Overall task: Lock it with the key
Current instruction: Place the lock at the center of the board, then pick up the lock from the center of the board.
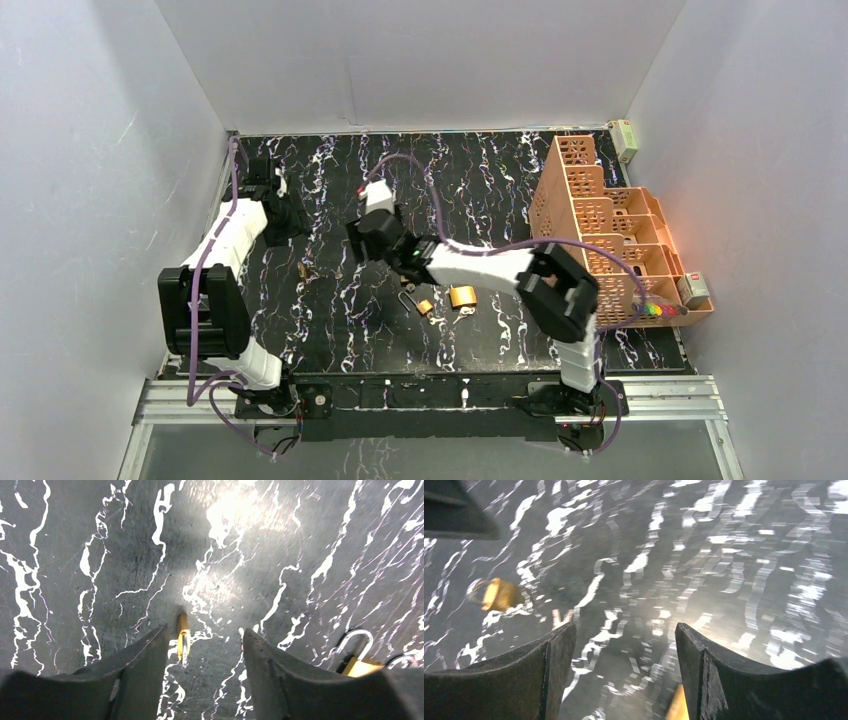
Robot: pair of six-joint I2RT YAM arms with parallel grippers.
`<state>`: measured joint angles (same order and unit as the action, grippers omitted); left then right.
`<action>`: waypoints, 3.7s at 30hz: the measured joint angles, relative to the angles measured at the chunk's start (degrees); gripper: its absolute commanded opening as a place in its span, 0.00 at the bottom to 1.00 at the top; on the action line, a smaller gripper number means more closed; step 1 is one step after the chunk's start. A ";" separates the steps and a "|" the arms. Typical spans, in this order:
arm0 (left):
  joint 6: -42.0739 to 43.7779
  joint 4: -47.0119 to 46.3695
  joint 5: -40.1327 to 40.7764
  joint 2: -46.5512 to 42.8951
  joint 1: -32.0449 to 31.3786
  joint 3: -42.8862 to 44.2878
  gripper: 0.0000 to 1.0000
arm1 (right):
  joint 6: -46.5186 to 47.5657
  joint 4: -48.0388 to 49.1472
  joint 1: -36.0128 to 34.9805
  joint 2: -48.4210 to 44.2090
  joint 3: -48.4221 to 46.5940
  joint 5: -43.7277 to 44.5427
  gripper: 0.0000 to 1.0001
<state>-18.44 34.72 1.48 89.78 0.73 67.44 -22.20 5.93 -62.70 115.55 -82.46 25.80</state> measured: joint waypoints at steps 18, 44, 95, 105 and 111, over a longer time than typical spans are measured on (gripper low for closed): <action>0.96 0.31 -4.24 -3.52 0.00 3.98 0.98 | -15.87 -34.67 3.43 -0.81 -0.59 8.28 0.84; 2.38 1.49 -6.51 -5.01 0.00 4.00 0.98 | -22.34 -36.13 0.33 -0.96 2.21 3.37 0.59; 2.86 1.14 -10.49 -5.51 0.00 5.20 0.98 | -27.85 -35.36 3.02 8.20 -9.88 5.73 0.00; 12.87 -11.17 -67.04 -6.36 -0.72 7.30 0.98 | -5.38 -9.55 19.74 -19.34 21.79 -46.23 0.00; 9.60 -21.88 -83.45 -8.70 -3.43 5.99 0.98 | -1.77 -6.56 25.20 -28.63 14.23 -65.66 0.00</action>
<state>-8.84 12.84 -81.97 81.08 -2.70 73.43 -23.97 -0.62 -37.50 86.91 -68.23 -39.86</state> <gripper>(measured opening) 0.983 0.559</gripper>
